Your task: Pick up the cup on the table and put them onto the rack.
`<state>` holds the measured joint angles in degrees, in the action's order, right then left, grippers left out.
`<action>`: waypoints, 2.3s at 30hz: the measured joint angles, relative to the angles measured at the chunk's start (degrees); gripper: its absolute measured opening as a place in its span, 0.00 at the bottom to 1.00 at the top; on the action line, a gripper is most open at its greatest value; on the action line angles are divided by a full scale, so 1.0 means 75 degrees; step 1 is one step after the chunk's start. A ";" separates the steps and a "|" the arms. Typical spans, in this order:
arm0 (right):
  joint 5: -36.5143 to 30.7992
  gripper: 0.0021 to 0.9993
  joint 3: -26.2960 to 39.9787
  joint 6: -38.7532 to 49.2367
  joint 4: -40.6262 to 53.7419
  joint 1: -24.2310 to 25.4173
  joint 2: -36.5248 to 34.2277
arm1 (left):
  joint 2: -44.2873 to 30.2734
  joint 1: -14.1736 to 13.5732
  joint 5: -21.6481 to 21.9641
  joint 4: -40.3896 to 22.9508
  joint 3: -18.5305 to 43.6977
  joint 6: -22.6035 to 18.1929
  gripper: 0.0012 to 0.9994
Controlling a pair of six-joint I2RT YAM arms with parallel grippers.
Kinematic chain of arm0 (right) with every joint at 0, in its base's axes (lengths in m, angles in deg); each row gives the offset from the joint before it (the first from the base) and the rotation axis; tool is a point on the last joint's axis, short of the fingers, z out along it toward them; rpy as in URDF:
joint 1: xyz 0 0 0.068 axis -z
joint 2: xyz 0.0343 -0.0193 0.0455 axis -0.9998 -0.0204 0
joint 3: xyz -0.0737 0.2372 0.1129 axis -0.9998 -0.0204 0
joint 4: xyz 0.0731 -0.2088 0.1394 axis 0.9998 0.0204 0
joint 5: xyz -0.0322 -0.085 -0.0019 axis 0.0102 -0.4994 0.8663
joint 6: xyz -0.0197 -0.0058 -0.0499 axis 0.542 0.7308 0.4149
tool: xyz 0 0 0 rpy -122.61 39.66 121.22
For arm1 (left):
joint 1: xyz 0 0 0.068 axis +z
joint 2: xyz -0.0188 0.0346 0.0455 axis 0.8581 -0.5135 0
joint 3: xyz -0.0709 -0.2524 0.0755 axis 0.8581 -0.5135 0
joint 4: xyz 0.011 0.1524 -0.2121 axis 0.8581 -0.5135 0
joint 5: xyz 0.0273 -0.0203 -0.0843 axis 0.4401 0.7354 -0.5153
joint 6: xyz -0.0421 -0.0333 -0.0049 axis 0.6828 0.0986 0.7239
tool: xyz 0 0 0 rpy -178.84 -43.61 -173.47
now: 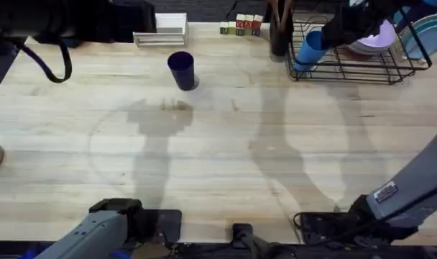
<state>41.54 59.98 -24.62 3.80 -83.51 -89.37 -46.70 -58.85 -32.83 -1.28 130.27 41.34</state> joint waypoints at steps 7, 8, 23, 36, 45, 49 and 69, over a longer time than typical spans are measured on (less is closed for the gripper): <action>0.0000 0.03 0.0000 0.0000 -0.0148 0.0000 -0.0270 | 0.0000 0.0000 0.0000 0.0000 0.0000 0.0000 0.99; 0.0000 0.03 0.0000 0.0000 -0.0150 0.0000 -0.0270 | 0.0000 0.0000 0.0000 0.0000 0.0000 0.0000 0.99; 0.0000 0.09 0.0000 0.0000 -0.0169 0.0000 -0.0276 | 0.0000 0.0000 0.0000 0.0000 0.0000 0.0000 0.99; 0.0000 0.20 0.0049 0.0000 -0.0166 0.0000 -0.0276 | 0.0000 0.0000 0.0000 0.0000 0.0000 0.0000 0.99; 0.0000 0.22 0.0544 0.0001 0.0115 0.0000 -0.0276 | 0.0000 0.0000 0.0000 0.0000 0.0000 0.0000 0.99; 0.0003 0.22 0.0891 0.0000 0.0583 0.0000 -0.0275 | 0.0000 0.0000 0.0000 -0.0008 0.0000 0.0000 0.99; 0.0000 0.51 0.3071 0.0208 0.2592 0.0000 0.0149 | 0.0000 0.0000 0.0000 -0.0050 0.0002 0.0000 0.99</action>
<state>41.54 83.01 -23.07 23.24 -83.51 -88.26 -46.70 -58.85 -32.83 -1.65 130.29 41.34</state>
